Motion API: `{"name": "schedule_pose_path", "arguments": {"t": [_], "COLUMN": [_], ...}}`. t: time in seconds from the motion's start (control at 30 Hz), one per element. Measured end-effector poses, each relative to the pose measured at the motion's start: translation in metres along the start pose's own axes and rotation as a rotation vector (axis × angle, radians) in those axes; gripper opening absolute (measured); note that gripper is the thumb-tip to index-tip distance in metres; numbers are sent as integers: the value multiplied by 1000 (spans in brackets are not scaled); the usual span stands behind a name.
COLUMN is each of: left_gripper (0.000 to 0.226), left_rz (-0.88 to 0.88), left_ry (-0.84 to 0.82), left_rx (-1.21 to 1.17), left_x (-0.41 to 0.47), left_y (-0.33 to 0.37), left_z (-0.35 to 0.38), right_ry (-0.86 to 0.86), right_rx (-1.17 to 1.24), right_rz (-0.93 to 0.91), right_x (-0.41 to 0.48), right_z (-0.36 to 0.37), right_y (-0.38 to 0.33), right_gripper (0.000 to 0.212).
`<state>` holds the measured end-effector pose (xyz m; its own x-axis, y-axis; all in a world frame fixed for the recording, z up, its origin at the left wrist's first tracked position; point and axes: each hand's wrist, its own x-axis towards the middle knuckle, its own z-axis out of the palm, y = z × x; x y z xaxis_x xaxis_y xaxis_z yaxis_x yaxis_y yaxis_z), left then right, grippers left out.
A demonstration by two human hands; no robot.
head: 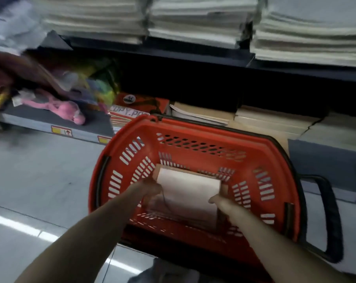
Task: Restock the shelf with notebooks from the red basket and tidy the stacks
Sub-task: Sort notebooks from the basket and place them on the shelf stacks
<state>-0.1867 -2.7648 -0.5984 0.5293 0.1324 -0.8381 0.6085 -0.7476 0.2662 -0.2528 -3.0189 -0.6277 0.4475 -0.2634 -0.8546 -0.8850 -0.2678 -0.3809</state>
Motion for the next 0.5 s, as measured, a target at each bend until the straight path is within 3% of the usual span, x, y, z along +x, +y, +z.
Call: {"name": "schedule_pose_path", "arguments": {"t": [0.07, 0.13, 0.27, 0.33, 0.5], "left_gripper": [23, 25, 37, 53, 26], "left_rz": [-18, -36, -120, -168, -94], "left_ry": [-17, -15, -84, -151, -65], "left_rx": [-23, -65, -69, -74, 17], "left_x": [11, 25, 40, 37, 20], "left_y": [-2, -2, 3, 5, 12], "left_z": [12, 21, 22, 19, 15], "right_ry": [-29, -49, -98, -144, -56], "right_rx": [57, 128, 230, 233, 269], "right_rz": [35, 55, 108, 92, -2], "right_x": [10, 20, 30, 28, 5], "right_z": [8, 14, 14, 11, 0], "right_y": [2, 3, 1, -3, -15], "right_gripper": [48, 58, 28, 30, 51]}}
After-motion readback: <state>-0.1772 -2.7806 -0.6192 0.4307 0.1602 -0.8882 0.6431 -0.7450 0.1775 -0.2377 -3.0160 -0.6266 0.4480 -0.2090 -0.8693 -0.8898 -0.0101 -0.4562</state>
